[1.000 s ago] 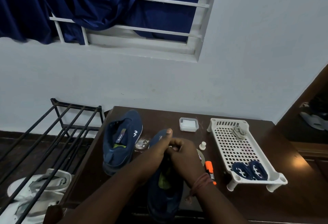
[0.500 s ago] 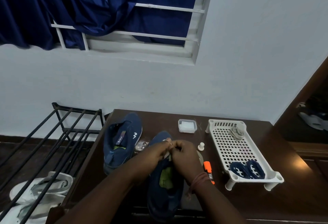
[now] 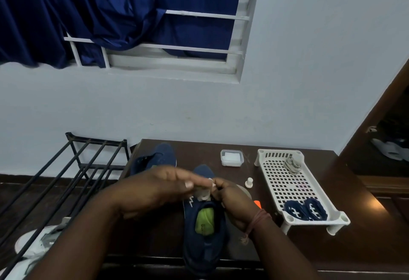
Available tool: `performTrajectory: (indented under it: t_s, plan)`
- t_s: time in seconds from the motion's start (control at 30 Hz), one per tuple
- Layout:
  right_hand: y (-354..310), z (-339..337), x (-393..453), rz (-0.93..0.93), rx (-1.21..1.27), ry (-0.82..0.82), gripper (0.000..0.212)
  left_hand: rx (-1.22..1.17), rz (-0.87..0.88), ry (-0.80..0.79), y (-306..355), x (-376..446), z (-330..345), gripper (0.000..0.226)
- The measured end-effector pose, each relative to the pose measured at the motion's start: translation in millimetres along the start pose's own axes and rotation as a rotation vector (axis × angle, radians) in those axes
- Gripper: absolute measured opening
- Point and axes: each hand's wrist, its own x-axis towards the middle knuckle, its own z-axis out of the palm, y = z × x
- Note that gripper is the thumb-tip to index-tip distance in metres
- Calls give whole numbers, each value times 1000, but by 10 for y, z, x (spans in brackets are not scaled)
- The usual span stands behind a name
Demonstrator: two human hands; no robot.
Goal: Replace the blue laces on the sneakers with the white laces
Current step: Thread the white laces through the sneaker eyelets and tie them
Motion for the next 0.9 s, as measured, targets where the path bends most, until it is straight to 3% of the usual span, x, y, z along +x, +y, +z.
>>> performTrajectory:
  t_s: [0.07, 0.13, 0.17, 0.23, 0.37, 0.53, 0.67, 0.8, 0.9]
  plan:
    - [-9, -8, -23, 3, 29, -3, 25, -210, 49, 209, -16, 36, -48, 30]
    - [-19, -36, -60, -18, -19, 9, 24, -75, 12, 450, -131, 150, -18, 33]
    - [-30, -39, -95, -52, -87, 23, 22, 77, -23, 479, -185, 186, 40, 44]
    - [-34, -48, -173, -158, -302, 29, 11, 345, -76, 458, -281, 270, 163, 55]
    - [84, -127, -242, -280, -1015, 190, 21, 547, -53, 510, -324, 378, 395, 8]
    - [200, -51, -350, -427, -1553, 155, 29, 724, -254, 405, -524, 444, 512, 9]
    - [265, -24, -236, -431, -1647, 202, 32, 954, -217, 509, -697, 501, 556, 26]
    - [323, 57, -140, -451, -1728, 229, 20, 1003, -188, 636, -878, 573, 588, 55]
    - [360, 83, -86, -395, -1744, 240, 12, 930, -216, 691, -993, 647, 596, 58]
